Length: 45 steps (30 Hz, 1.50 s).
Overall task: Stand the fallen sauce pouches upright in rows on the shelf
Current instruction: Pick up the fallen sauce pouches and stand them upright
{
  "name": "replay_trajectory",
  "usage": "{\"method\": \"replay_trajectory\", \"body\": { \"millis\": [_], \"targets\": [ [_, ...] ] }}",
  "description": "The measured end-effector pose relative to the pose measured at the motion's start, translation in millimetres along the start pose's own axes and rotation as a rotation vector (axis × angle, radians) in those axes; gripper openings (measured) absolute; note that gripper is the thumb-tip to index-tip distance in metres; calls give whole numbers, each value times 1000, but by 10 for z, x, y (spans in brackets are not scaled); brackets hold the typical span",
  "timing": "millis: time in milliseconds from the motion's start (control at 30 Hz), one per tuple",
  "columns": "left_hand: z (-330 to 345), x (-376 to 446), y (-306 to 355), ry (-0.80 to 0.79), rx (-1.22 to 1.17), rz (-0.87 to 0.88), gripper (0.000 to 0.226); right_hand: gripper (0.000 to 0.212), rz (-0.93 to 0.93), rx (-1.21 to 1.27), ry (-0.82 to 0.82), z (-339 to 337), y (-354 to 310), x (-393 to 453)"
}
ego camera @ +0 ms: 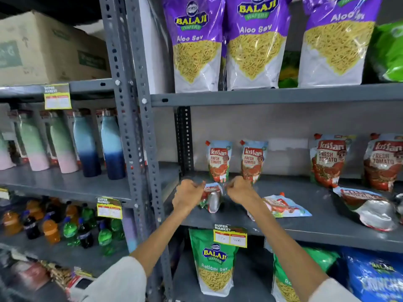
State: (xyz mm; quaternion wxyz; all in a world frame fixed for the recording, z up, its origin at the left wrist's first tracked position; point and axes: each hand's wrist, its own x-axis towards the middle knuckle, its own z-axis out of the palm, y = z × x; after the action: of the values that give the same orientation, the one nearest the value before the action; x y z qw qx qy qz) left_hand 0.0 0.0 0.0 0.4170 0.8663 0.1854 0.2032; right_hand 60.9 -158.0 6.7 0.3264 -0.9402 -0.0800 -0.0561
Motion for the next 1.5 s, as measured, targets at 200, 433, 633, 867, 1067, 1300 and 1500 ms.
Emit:
{"method": "replay_trajectory", "body": {
  "millis": [200, 433, 633, 867, 1067, 1300, 1500],
  "targets": [
    [68, 351, -121, -545, -331, -442, 58, 52, 176, 54, -266, 250, -115, 240],
    [123, 550, -224, -673, -410, -414, 56, 37, 218, 275, -370, 322, -38, 385],
    [105, 295, -357, -611, -499, -252, 25, 17, 49, 578, -200, 344, 116, 47],
    [80, 261, -327, -227, -394, 303, 43, 34, -174, 688, 116, 419, 58, -45],
    [235, 649, -446, -256, -341, 412, 39, 39, -244, 544, 133, 606, -37, 177],
    [354, 714, -577, -304, -336, 286, 48, 32, -176, 455, 116, 725, 70, 208],
    [409, 347, -400, 266, -293, 393, 44, 25, -172, 412, 297, 287, 19, -38]
  ]
}}
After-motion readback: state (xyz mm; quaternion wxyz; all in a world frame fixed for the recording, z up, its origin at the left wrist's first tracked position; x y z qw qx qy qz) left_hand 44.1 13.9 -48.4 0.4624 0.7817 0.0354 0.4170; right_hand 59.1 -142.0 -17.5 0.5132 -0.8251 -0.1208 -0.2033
